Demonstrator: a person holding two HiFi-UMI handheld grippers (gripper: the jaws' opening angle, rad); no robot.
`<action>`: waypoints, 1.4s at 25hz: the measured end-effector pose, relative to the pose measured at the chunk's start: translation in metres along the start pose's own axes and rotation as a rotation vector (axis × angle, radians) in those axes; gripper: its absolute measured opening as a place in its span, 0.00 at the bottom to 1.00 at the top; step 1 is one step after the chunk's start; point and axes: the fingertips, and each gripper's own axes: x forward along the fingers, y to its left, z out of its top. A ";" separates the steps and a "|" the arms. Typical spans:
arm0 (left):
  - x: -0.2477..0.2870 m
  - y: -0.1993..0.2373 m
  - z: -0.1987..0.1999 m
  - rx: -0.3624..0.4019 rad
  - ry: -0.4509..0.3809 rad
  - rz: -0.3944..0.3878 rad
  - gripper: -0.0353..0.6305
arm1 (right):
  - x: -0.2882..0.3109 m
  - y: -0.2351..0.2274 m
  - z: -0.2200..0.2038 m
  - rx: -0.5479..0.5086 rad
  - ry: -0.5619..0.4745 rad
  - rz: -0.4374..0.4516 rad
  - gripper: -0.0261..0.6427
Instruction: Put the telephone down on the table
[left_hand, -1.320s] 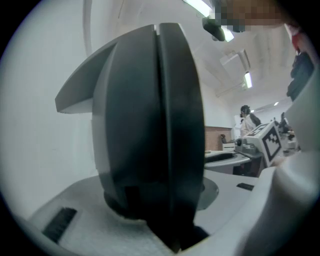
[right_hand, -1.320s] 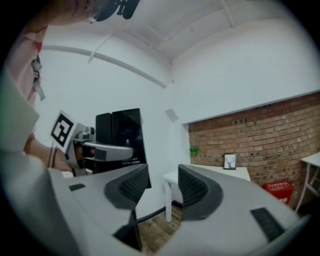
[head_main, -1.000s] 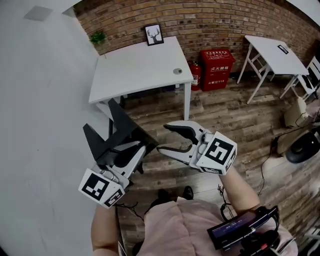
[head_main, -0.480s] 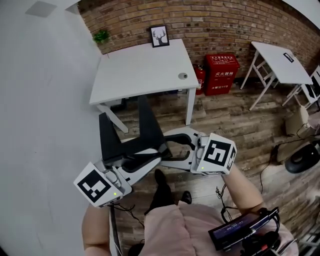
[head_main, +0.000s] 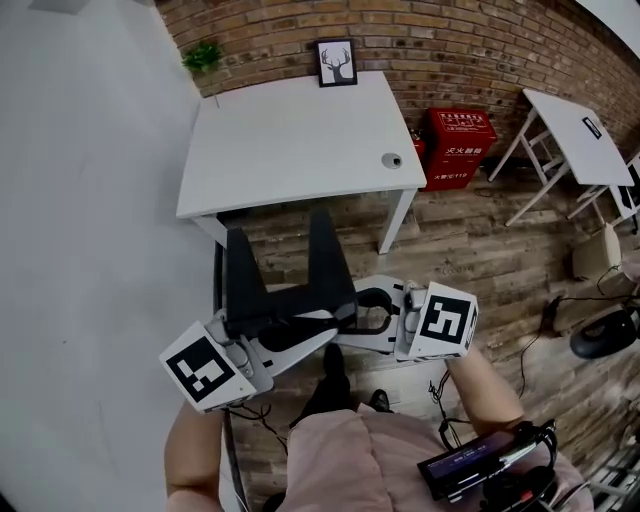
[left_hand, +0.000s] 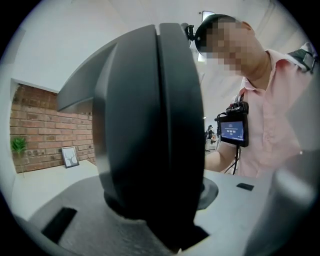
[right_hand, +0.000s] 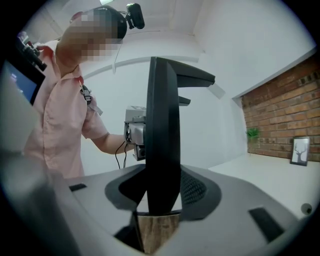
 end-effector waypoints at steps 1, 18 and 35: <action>-0.003 0.016 0.000 -0.005 0.004 -0.007 0.31 | 0.008 -0.014 0.000 0.002 0.001 -0.005 0.30; -0.016 0.144 0.030 0.096 0.010 -0.119 0.31 | 0.049 -0.135 0.037 -0.010 -0.017 -0.114 0.30; 0.043 0.220 0.006 0.016 0.042 -0.194 0.31 | 0.029 -0.220 0.000 0.093 -0.018 -0.159 0.30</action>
